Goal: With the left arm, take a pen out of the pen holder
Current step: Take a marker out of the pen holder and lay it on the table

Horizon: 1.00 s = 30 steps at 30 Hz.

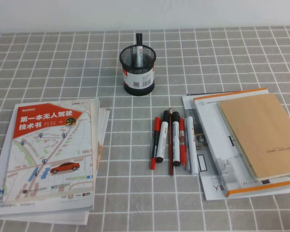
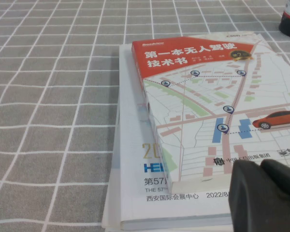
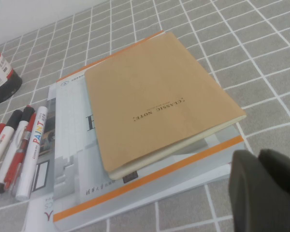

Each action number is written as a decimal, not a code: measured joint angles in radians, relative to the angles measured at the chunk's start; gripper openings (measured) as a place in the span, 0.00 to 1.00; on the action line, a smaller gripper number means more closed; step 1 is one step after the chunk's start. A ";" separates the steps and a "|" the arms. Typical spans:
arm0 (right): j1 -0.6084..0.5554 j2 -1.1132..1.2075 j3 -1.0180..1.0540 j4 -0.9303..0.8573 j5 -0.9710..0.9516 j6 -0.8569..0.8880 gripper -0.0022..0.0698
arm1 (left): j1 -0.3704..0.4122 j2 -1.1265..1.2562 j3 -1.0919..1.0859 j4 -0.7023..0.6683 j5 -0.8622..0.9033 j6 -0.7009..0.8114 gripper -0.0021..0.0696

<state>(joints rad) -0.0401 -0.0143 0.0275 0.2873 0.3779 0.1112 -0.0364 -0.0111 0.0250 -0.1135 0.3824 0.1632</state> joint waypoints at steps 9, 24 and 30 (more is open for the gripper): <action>0.000 0.000 0.000 0.000 0.000 0.000 0.01 | 0.000 0.000 0.000 0.000 0.000 0.000 0.03; 0.000 0.000 0.000 0.000 0.000 0.000 0.01 | 0.000 0.000 0.000 0.000 -0.020 0.000 0.03; 0.000 0.000 0.000 0.000 0.000 0.000 0.01 | 0.000 0.000 0.000 -0.041 -0.171 -0.049 0.03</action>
<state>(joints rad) -0.0401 -0.0143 0.0275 0.2873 0.3779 0.1112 -0.0364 -0.0111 0.0250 -0.1542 0.2114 0.1138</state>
